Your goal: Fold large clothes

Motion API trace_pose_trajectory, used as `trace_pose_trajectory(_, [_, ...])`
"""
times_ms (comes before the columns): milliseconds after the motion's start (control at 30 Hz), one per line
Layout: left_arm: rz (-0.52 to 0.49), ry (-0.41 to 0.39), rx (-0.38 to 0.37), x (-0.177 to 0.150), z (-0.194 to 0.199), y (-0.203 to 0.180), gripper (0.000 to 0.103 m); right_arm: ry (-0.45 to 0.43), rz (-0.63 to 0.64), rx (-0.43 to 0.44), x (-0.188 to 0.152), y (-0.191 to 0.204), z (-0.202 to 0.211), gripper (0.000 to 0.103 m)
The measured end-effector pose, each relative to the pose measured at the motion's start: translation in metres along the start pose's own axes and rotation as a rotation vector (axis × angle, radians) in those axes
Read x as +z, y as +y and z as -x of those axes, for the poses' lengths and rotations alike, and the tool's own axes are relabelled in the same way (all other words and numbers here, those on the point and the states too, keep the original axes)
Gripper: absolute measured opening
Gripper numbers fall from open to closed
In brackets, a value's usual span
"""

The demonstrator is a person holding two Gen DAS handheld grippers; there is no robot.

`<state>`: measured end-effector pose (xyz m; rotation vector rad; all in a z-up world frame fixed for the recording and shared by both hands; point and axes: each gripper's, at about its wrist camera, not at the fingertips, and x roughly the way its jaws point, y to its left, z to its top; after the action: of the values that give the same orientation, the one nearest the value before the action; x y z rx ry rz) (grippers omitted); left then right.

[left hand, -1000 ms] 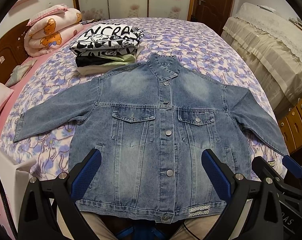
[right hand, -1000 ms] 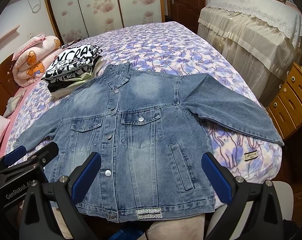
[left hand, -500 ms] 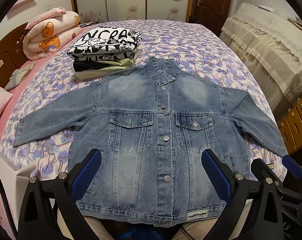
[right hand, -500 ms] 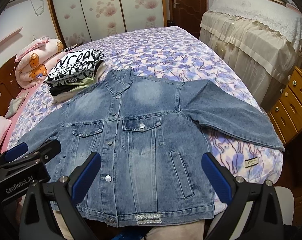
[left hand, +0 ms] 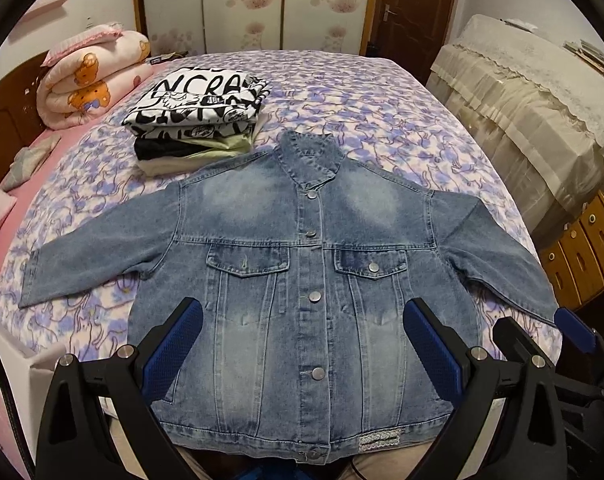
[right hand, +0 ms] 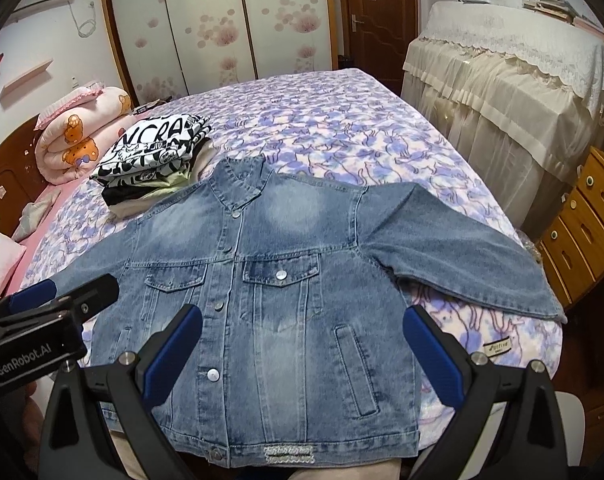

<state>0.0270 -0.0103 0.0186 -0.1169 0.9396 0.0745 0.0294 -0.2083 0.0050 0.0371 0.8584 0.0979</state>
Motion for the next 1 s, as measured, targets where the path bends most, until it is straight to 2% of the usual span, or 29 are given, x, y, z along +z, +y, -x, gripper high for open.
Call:
trace_pose_trajectory(100, [-0.008, -0.02, -0.005, 0.008, 0.003, -0.003, 0.099, -0.023, 0.003, -0.012, 0.007, -0.007, 0.002, 0.101])
trace_pose_trajectory(267, [-0.047, -0.1, 0.008, 0.022, 0.008, -0.017, 0.099, -0.067, -0.02, -0.038, 0.019, -0.024, 0.004, 0.101])
trace_pose_trajectory(533, [-0.102, -0.09, -0.045, 0.05, -0.005, -0.05, 0.099, -0.088, -0.086, -0.095, 0.031, -0.064, -0.003, 0.101])
trace_pose_trajectory(800, [-0.182, -0.089, -0.096, 0.067, -0.037, -0.1, 0.099, -0.107, -0.18, -0.182, 0.031, -0.126, -0.017, 0.101])
trace_pose_trajectory(1000, [-0.289, -0.127, -0.06, 0.068, -0.064, -0.145, 0.099, -0.08, -0.302, -0.226, 0.018, -0.188, -0.039, 0.101])
